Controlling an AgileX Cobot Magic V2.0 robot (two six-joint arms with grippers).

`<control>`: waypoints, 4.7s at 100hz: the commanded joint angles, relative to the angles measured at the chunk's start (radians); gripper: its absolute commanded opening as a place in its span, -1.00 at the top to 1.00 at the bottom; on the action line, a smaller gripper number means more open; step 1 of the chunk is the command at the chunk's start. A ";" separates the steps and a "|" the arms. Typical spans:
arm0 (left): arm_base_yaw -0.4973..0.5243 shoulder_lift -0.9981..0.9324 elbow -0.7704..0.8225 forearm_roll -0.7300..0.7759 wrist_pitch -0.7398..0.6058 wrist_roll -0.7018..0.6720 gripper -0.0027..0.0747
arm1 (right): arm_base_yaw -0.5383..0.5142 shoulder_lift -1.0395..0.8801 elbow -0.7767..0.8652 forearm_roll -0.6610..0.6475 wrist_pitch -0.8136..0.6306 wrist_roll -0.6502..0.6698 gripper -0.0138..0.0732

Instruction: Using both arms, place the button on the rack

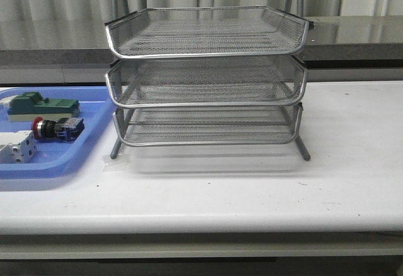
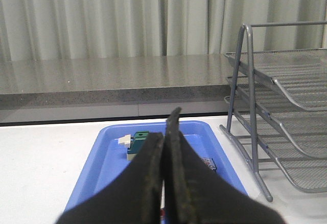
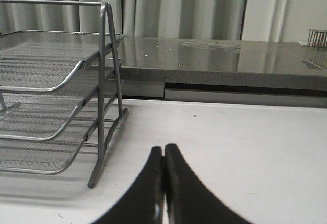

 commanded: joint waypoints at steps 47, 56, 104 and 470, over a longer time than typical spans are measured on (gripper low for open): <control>-0.008 -0.033 0.034 -0.007 -0.076 -0.009 0.98 | -0.007 -0.018 0.002 -0.003 -0.083 0.001 0.81; -0.008 -0.033 0.034 -0.007 -0.076 -0.009 0.98 | -0.007 -0.018 0.002 -0.003 -0.083 0.001 0.81; -0.008 -0.033 0.034 -0.007 -0.076 -0.009 0.98 | -0.007 -0.015 -0.063 0.004 -0.048 0.001 0.81; -0.008 -0.033 0.034 -0.007 -0.076 -0.009 0.98 | 0.068 1.387 -0.737 1.661 0.395 -0.955 -0.01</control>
